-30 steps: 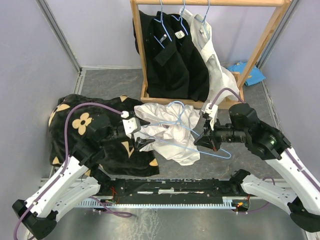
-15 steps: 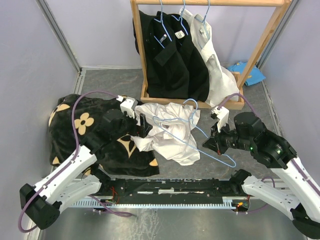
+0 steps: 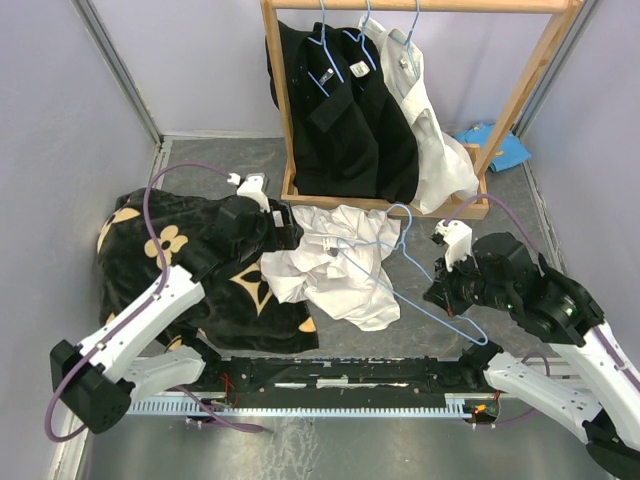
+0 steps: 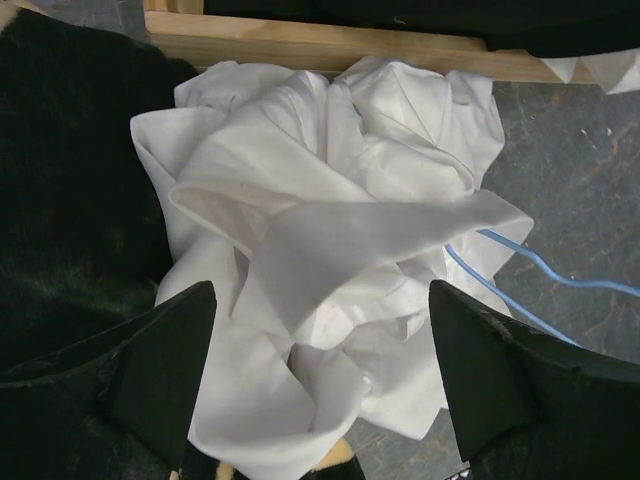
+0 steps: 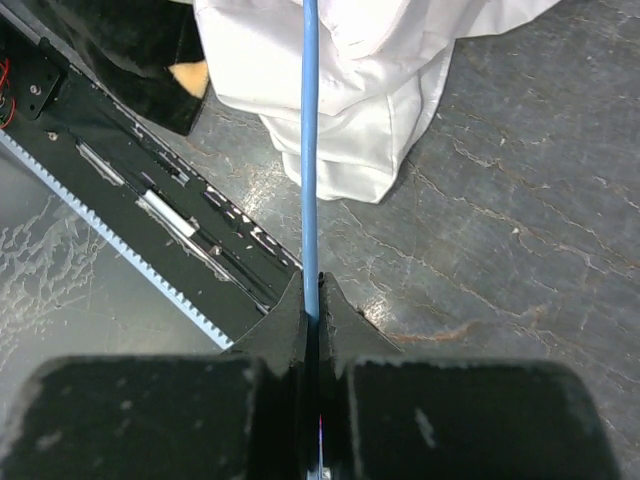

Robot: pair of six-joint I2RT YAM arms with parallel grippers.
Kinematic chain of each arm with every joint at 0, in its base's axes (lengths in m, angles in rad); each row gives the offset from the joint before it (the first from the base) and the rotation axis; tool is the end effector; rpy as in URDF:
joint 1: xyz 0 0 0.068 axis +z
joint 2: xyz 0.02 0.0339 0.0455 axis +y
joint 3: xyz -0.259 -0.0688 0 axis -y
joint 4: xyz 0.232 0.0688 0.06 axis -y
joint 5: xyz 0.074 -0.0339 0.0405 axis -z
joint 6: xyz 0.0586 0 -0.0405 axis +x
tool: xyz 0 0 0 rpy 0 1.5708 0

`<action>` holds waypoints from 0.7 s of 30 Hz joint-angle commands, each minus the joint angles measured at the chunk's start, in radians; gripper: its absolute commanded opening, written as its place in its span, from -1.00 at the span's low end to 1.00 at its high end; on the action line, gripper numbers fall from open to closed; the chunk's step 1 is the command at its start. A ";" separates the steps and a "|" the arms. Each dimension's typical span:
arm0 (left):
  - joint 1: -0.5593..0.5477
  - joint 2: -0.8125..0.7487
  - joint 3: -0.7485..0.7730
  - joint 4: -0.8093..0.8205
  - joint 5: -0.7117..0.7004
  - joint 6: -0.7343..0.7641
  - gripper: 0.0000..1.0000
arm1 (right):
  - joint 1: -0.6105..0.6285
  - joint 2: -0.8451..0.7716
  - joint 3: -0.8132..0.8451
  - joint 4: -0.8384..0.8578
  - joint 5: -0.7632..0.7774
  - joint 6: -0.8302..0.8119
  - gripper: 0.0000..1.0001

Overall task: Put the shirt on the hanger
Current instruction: Hang the shirt on the hanger.

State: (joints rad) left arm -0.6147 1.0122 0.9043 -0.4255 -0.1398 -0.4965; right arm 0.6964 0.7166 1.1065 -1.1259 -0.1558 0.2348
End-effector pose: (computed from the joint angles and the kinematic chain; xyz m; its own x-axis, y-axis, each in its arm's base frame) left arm 0.1955 -0.1280 0.3007 -0.5906 -0.1605 -0.7909 0.2181 0.9118 -0.3479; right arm 0.0818 0.0803 0.3388 -0.6688 -0.2597 -0.6966 -0.5823 0.7655 0.2737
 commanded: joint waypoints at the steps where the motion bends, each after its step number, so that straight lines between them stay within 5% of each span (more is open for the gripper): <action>1: -0.003 0.086 0.082 -0.011 -0.079 -0.048 0.82 | 0.000 -0.044 0.066 -0.018 0.063 0.015 -1.00; 7: -0.071 0.132 0.096 -0.021 -0.144 -0.006 0.64 | -0.001 -0.041 0.068 -0.033 0.064 0.015 -1.00; 13: -0.207 0.088 0.028 -0.016 -0.187 0.050 0.77 | -0.001 -0.033 0.051 0.022 -0.003 0.013 -1.00; 21: -0.218 -0.049 -0.083 -0.014 -0.249 0.037 0.81 | 0.000 0.006 -0.022 0.147 -0.176 -0.020 -1.00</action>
State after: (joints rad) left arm -0.8326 1.0214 0.8459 -0.4694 -0.3210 -0.4770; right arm 0.6964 0.6971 1.1141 -1.0931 -0.2478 0.2340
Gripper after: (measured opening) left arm 0.901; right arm 0.026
